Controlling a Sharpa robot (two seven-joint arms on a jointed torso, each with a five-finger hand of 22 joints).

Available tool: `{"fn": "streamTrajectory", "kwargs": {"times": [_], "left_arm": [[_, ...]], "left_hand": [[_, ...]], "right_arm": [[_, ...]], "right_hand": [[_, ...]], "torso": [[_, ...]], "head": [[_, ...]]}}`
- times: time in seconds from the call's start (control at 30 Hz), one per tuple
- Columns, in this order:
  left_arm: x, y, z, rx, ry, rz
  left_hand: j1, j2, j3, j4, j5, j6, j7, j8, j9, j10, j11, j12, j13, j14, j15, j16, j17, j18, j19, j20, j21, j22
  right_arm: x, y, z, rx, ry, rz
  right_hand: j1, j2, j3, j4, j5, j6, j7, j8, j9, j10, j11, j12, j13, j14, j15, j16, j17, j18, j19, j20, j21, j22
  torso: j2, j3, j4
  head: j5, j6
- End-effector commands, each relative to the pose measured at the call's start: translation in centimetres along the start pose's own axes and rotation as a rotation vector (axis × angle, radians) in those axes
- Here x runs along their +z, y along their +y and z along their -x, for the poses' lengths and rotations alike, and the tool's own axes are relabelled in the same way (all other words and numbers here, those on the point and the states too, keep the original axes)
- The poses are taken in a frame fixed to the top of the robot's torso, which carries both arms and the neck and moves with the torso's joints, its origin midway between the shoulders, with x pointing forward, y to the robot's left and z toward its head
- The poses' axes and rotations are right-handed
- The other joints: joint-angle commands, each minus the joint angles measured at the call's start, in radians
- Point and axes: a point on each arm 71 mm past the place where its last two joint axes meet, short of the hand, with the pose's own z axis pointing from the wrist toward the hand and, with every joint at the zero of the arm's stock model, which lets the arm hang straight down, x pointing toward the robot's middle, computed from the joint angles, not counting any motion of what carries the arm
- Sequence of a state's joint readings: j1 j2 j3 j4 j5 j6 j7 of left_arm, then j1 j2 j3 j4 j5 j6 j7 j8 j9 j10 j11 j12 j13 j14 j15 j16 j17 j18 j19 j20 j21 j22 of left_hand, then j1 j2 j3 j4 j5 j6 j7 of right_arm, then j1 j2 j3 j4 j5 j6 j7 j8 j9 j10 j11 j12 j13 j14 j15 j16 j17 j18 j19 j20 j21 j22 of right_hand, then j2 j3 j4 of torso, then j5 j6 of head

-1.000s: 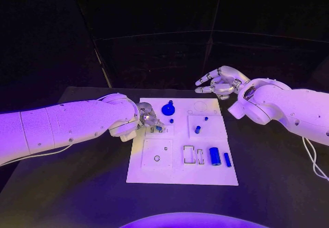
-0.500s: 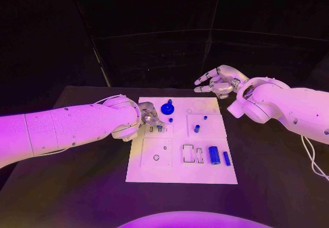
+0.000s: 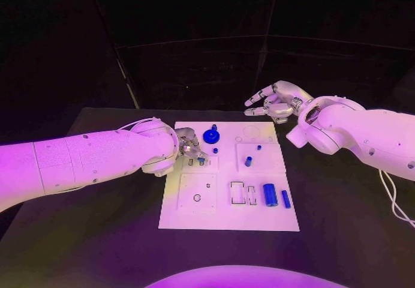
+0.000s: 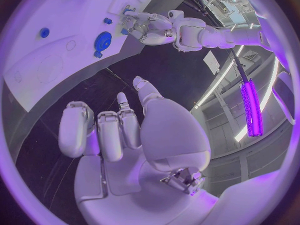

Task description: Assemble the parts on the task board

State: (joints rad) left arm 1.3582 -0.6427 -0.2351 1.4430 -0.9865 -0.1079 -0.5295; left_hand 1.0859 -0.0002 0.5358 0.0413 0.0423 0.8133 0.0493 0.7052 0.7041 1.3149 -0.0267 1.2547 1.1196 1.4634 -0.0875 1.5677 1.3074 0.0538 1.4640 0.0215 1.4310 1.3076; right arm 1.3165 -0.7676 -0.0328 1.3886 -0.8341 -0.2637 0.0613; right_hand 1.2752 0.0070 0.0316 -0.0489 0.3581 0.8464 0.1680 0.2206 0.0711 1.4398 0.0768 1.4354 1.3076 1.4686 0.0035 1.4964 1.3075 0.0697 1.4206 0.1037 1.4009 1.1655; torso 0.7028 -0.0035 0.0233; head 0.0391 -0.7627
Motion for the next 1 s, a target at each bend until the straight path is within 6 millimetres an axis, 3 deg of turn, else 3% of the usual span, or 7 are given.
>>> {"fn": "streamTrajectory", "kwargs": {"times": [0.03,1.0], "left_arm": [[0.07,0.23,-0.26,0.033,0.024,0.013],[-0.21,0.38,-0.75,0.054,0.065,0.028]], "left_hand": [[0.002,0.009,0.109,-0.105,0.007,0.002,-0.007,0.003,0.0,0.004,-0.004,-0.004,-0.001,0.107,-0.006,0.003,0.263,-0.008,0.044,-0.008,0.002,0.034],[0.003,0.008,0.116,-0.107,0.007,0.002,-0.006,0.004,0.003,0.008,-0.004,0.0,0.004,0.107,-0.006,0.003,0.263,-0.008,0.045,-0.008,0.003,0.035]], "right_arm": [[0.05,0.15,0.03,-0.006,0.006,0.009],[0.24,0.19,-0.1,-0.006,0.012,0.011]], "right_hand": [[-0.006,0.004,-0.006,-0.002,0.005,-0.004,-0.002,0.007,-0.001,-0.004,0.0,-0.005,0.085,0.068,-0.007,-0.003,0.11,0.006,0.0,-0.005,-0.006,0.0],[-0.006,0.004,-0.006,-0.002,0.005,-0.004,-0.002,0.007,-0.001,-0.004,0.0,-0.005,0.085,0.068,-0.007,-0.003,0.11,0.006,0.0,-0.005,-0.006,0.0]], "torso": [[0.0,-0.0001,0.0009],[-0.001,-0.0005,0.0003]], "head": [[0.002,-0.002],[0.002,-0.008]]}}
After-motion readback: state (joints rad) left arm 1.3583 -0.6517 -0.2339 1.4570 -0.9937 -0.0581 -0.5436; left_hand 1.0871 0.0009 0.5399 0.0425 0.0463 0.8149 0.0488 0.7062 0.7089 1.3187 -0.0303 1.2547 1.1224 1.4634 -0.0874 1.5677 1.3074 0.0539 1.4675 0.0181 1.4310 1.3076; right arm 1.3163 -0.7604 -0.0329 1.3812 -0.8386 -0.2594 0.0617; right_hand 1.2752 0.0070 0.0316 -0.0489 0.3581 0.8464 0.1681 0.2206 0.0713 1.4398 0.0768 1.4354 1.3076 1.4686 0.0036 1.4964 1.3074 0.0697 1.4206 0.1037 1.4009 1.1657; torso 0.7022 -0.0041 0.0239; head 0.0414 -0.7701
